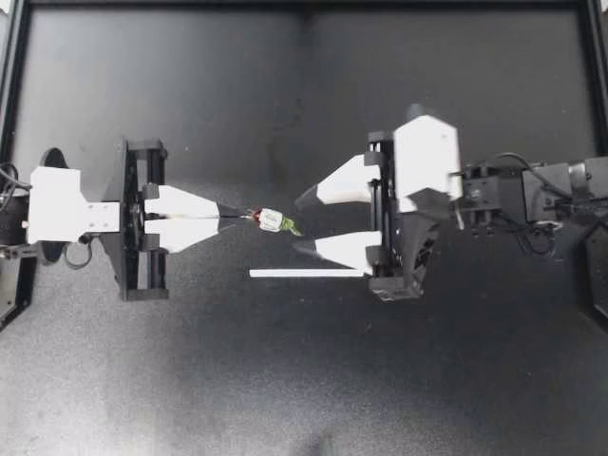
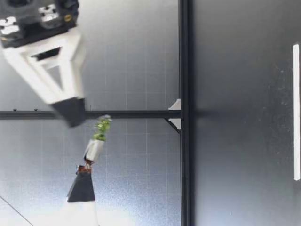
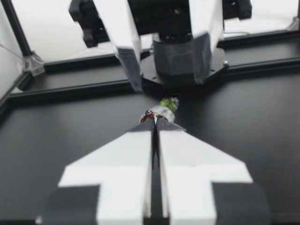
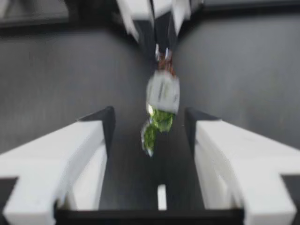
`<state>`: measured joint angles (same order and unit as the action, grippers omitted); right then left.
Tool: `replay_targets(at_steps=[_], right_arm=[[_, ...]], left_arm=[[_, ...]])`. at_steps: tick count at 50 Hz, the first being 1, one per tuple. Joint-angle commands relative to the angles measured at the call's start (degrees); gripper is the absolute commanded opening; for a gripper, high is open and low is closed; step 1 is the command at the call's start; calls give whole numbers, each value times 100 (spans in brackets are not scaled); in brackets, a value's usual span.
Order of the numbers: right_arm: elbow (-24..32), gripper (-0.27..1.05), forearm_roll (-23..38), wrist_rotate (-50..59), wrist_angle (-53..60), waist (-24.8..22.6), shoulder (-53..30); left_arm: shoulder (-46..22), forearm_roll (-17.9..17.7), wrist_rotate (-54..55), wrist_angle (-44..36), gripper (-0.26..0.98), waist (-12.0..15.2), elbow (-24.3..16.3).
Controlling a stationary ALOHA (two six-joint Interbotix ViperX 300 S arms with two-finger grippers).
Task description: Pick up the candy and unwrap it.
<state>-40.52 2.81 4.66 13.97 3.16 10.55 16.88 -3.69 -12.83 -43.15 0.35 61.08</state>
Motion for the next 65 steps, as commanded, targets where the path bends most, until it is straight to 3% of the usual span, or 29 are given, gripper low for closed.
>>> replay_targets(at_steps=[1, 44, 52, 65], right_arm=[[53, 59, 9, 26, 404, 132, 114], [431, 57, -18, 694, 677, 44, -615], [457, 38, -9, 694, 501, 44, -633], [422, -8, 9, 677, 360, 44, -519]], left_arm=[[97, 70, -9, -53, -16, -26, -62], [62, 141, -448, -35, -16, -26, -114], [62, 141, -448, -35, -16, -26, -114], [79, 132, -448, -18, -16, -26, -62]])
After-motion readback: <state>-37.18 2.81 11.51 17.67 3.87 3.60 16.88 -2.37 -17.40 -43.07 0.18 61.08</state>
